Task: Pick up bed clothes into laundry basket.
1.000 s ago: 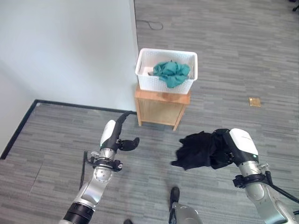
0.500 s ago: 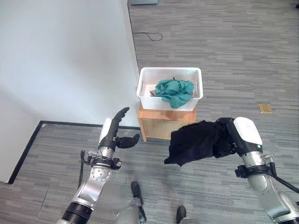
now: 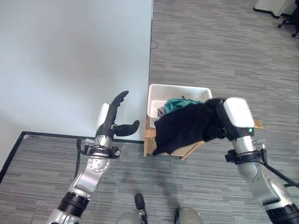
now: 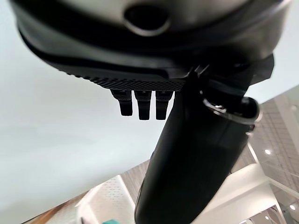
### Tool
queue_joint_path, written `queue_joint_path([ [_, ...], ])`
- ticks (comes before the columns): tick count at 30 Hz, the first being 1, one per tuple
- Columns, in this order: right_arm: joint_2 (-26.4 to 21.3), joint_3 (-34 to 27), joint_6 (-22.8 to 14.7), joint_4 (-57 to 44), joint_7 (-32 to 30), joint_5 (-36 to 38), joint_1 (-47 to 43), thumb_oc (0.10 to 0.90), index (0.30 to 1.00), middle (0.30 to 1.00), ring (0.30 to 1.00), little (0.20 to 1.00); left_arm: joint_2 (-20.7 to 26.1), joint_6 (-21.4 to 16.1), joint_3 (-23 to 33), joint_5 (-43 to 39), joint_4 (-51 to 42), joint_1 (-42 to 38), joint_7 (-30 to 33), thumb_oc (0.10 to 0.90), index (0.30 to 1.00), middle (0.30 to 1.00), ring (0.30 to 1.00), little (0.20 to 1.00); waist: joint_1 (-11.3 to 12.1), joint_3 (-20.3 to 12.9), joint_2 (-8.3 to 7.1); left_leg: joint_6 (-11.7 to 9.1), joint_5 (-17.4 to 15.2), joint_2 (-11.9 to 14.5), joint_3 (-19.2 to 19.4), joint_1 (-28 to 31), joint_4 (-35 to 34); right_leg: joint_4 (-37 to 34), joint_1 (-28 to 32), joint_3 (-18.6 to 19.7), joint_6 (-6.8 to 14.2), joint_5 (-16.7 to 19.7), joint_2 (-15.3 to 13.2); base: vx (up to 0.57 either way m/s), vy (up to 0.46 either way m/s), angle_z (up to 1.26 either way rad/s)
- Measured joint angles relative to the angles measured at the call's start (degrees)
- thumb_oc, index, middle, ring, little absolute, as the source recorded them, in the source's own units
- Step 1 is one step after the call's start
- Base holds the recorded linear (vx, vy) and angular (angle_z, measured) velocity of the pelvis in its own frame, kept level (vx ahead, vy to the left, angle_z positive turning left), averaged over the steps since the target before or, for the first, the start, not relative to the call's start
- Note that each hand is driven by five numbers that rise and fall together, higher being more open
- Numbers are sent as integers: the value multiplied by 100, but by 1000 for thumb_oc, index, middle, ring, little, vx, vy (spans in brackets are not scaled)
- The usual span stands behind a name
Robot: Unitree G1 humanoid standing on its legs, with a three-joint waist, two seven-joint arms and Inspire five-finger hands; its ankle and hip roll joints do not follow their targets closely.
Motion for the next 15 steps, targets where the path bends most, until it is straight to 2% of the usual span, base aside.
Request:
queue_joint_path([
  [2,-10,-128,44,-7,-10,-4,29,400,300,300,300,300,-19,-2,35,-3,-17,122,0,800,900,900,900,900,39,-50,-123,-107,-42,-138,-66,218,-118,-730,322,-15,-92,567,-70,185,-77,29],
  [3,-10,-135,92,14,-8,-2,67,400,300,300,300,300,-27,-3,68,-4,-53,325,-1,800,900,900,900,900,85,-148,-291,-259,-152,-262,-77,378,-129,-1109,618,1,50,1097,-136,162,-80,11],
  [4,-22,-134,106,39,-8,3,67,400,300,300,300,300,-69,-5,80,-10,-55,429,-1,800,900,900,900,900,89,-178,-298,-325,-183,-255,-86,439,-127,-1220,720,6,112,1259,-131,124,-88,0],
  [5,-109,-134,117,117,-16,6,44,400,300,300,300,300,-157,-8,74,-15,-54,595,-13,800,900,900,900,900,101,-282,-216,-433,-215,-125,-89,442,-142,-1239,720,-1,103,1251,-23,96,-89,0],
  [8,-582,22,168,626,0,94,-196,400,300,300,300,300,-323,-7,67,-103,-46,625,-91,800,900,900,900,900,125,-318,-198,-507,-187,70,-87,446,-131,-1198,725,-8,75,1237,164,83,-85,-7],
  [12,-1383,868,404,2309,190,343,-1130,400,300,300,300,300,-393,-17,1,-266,29,596,-223,800,900,900,900,900,84,-444,-241,-545,-205,165,-102,386,-141,-1198,717,-158,66,1245,255,34,-61,2],
  [15,-1517,1826,586,3613,283,573,-2152,400,300,300,300,300,-374,-45,-17,-418,269,555,-249,800,900,900,900,900,125,-500,-265,-545,-205,177,-111,376,-133,-1200,702,-195,37,1270,271,-20,-7,1],
])
